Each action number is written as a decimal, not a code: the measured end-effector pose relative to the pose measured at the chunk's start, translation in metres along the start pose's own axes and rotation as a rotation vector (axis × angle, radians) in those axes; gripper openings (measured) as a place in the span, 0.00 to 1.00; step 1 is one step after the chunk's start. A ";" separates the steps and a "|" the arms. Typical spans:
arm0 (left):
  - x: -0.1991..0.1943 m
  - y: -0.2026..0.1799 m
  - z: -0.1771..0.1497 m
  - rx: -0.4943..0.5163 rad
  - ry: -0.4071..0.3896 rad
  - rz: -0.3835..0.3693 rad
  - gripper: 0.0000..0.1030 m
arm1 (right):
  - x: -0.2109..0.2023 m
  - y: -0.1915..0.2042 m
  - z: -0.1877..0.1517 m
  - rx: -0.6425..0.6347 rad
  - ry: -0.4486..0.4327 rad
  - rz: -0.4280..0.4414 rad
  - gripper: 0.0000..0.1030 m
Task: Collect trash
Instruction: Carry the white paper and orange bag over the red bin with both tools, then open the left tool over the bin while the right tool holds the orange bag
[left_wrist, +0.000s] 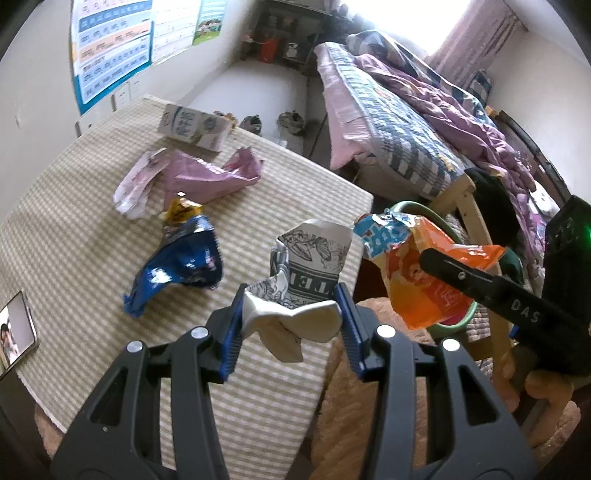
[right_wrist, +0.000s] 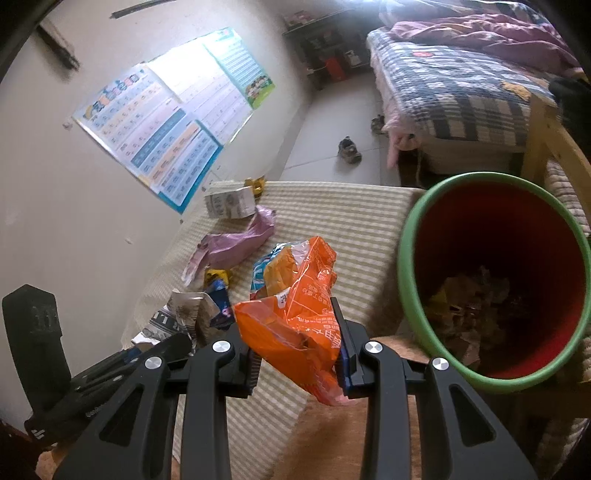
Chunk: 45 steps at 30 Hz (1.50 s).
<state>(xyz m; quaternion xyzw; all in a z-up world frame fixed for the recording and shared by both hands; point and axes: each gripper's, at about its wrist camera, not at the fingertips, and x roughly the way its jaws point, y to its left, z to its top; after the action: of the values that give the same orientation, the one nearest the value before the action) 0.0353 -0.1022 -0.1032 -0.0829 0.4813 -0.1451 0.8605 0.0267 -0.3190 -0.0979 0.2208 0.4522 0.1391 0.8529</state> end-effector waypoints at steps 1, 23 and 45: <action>0.001 -0.003 0.001 0.005 0.001 -0.003 0.43 | -0.002 -0.005 0.001 0.012 -0.005 -0.005 0.30; 0.033 -0.089 0.014 0.158 0.046 -0.096 0.43 | -0.041 -0.095 0.000 0.189 -0.082 -0.116 0.30; 0.074 -0.156 0.014 0.281 0.127 -0.183 0.43 | -0.069 -0.140 -0.002 0.287 -0.148 -0.210 0.30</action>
<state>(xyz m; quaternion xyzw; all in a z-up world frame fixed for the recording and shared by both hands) 0.0570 -0.2740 -0.1110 0.0038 0.5002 -0.2938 0.8146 -0.0078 -0.4694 -0.1199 0.3015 0.4237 -0.0330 0.8535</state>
